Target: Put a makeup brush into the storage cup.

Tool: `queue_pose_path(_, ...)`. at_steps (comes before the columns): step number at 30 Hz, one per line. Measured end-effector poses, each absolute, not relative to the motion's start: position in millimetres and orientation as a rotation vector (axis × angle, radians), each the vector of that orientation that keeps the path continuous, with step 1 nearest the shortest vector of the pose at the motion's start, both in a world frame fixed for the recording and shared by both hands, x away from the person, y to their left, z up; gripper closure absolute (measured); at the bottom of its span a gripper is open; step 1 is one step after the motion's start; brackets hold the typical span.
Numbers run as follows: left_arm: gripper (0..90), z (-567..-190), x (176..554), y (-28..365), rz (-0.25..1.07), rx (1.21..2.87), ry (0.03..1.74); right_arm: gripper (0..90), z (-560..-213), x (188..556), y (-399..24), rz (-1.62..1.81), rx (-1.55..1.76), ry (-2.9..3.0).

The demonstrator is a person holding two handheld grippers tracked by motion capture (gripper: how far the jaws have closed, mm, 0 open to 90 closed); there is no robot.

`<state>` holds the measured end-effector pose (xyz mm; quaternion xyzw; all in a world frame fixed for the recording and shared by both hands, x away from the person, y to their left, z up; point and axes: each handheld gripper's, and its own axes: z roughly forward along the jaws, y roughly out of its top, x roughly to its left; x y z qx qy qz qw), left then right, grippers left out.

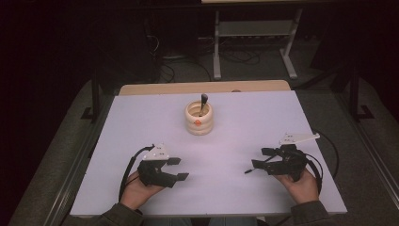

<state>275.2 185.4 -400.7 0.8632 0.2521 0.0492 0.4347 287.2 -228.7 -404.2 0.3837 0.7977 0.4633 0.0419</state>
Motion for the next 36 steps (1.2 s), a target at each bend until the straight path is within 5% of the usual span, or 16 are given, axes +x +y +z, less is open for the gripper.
queue_pose_path(22, 39.2, -386.7, 288.0, 110.0, 0.052, 2.191, 0.549, 29.3, -400.7, 290.9, -251.6, 1.329, 1.117, 2.456)
queue_pose_path(36, 39.1, -384.2, 286.5, 113.1, 0.056, 2.189, 0.542, 29.4, -404.9, 301.9, -252.7, 1.27, 1.1, 2.539)
